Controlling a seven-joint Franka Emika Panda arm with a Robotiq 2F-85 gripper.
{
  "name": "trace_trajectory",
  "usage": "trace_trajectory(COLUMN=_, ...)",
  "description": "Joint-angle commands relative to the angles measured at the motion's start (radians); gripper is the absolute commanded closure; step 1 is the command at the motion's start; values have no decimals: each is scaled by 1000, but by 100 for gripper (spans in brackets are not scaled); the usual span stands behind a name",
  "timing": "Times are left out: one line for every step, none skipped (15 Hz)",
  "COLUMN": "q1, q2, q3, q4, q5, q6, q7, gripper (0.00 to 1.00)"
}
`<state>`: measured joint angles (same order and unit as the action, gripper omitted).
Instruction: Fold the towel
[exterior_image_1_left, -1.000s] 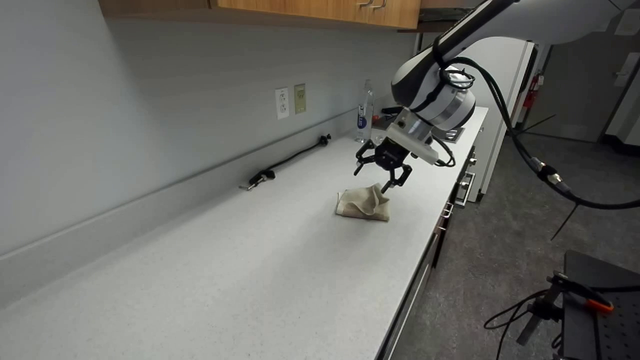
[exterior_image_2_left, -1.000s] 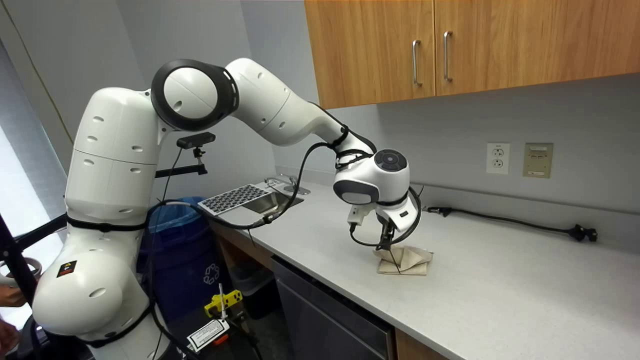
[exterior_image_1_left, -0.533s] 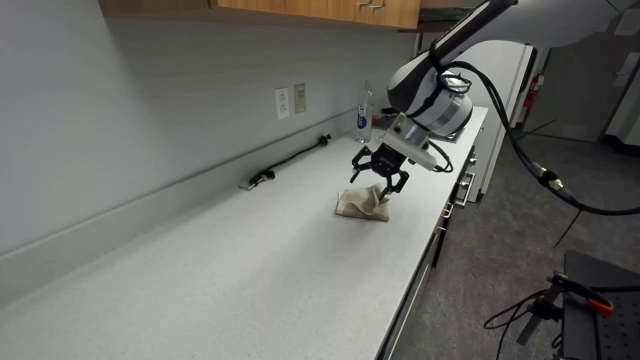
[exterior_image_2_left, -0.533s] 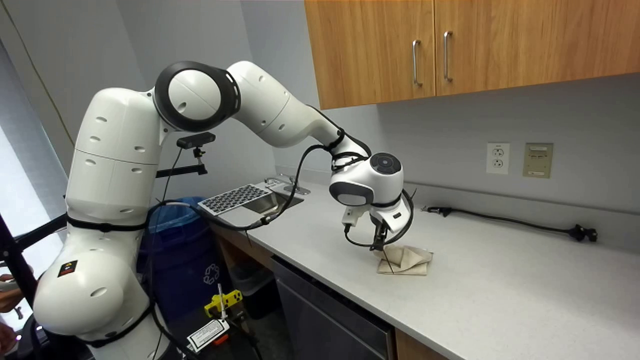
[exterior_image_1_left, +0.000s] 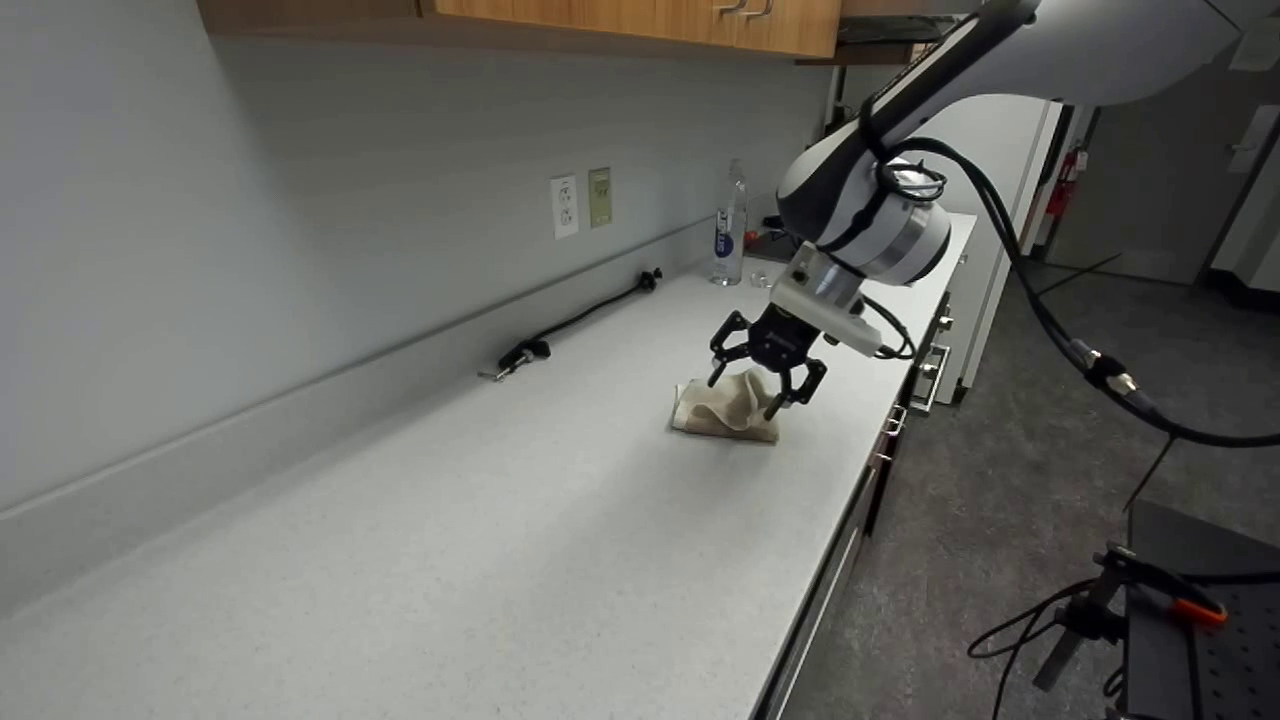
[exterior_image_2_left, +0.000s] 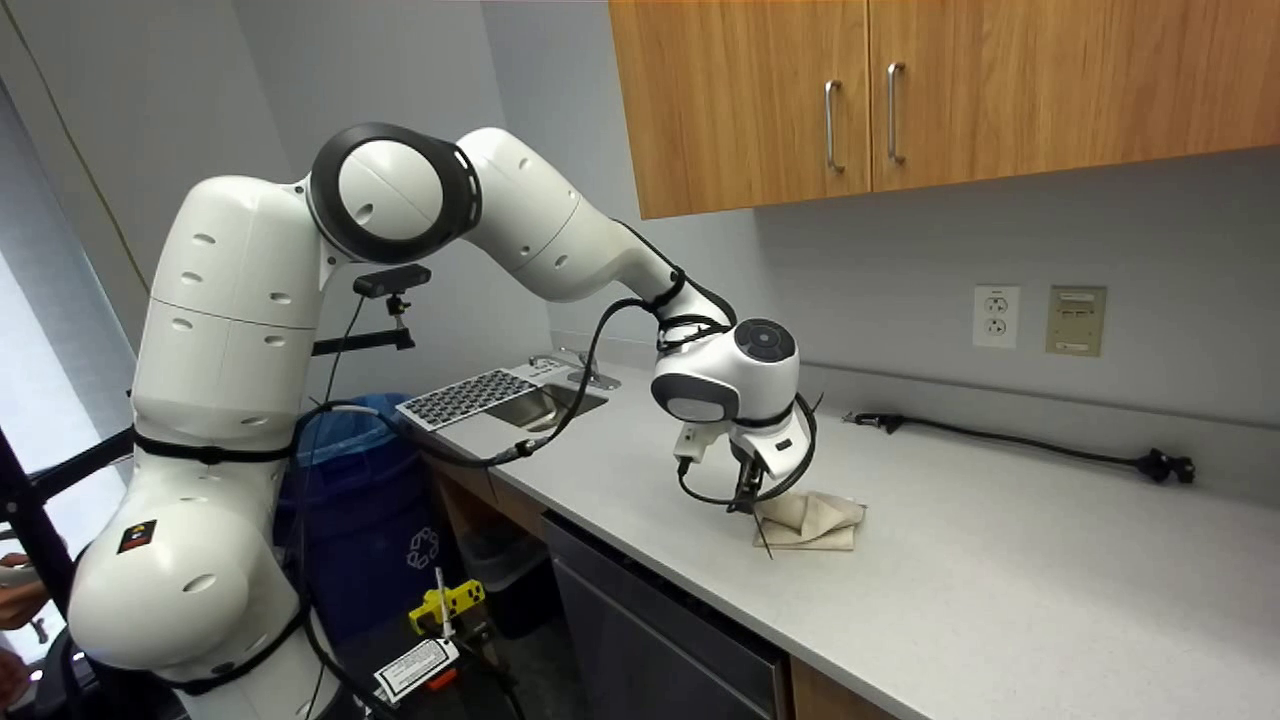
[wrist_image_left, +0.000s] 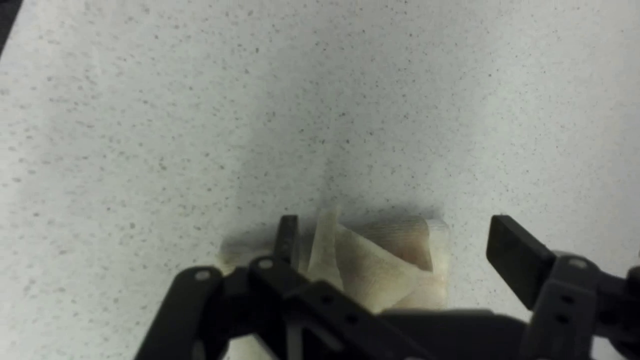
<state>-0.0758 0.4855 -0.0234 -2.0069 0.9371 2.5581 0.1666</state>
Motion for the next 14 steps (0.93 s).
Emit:
trace_trajectory(q1=11, q2=-1, q3=-6, q4=-1, q5=-26, q6=-5, q7=30, gripper=35)
trace_trajectory(q1=13, q2=0, q3=-7, q4=2, q5=-30, q6=-4, q7=30, gripper=44)
trace_trajectory(q1=15, q2=1, q3=-9, q4=3, q5=-35, q6=-1, q7=32, gripper=51)
trace_trajectory(q1=14, q2=1, q3=-9, q4=4, q5=-37, q6=-1, q7=29, gripper=58)
trace_trajectory(q1=14, q2=1, q3=-9, q4=3, q5=-39, q6=0, q7=26, gripper=67)
trace_trajectory(q1=12, q2=0, q3=-10, q4=0, q5=-39, q6=-2, q7=27, gripper=73)
trace_trajectory(q1=12, q2=0, q3=-12, q4=-4, q5=-42, q6=-1, q7=29, gripper=82)
trace_trajectory(q1=11, q2=-1, q3=-13, q4=-9, q5=-42, q6=-3, q7=28, gripper=89)
trace_trajectory(q1=8, q2=-1, q3=-13, q4=-13, q5=-39, q6=-5, q7=26, gripper=95)
trace_trajectory(q1=6, q2=0, q3=-12, q4=-18, q5=-35, q6=-6, q7=24, gripper=100)
trace_trajectory(q1=5, q2=1, q3=-11, q4=-22, q5=-32, q6=-8, q7=23, gripper=100)
trace_trajectory(q1=4, q2=2, q3=-12, q4=-26, q5=-31, q6=-9, q7=22, gripper=100)
trace_trajectory(q1=4, q2=2, q3=-11, q4=-29, q5=-30, q6=-9, q7=22, gripper=100)
trace_trajectory(q1=4, q2=1, q3=-13, q4=-31, q5=-30, q6=-6, q7=22, gripper=100)
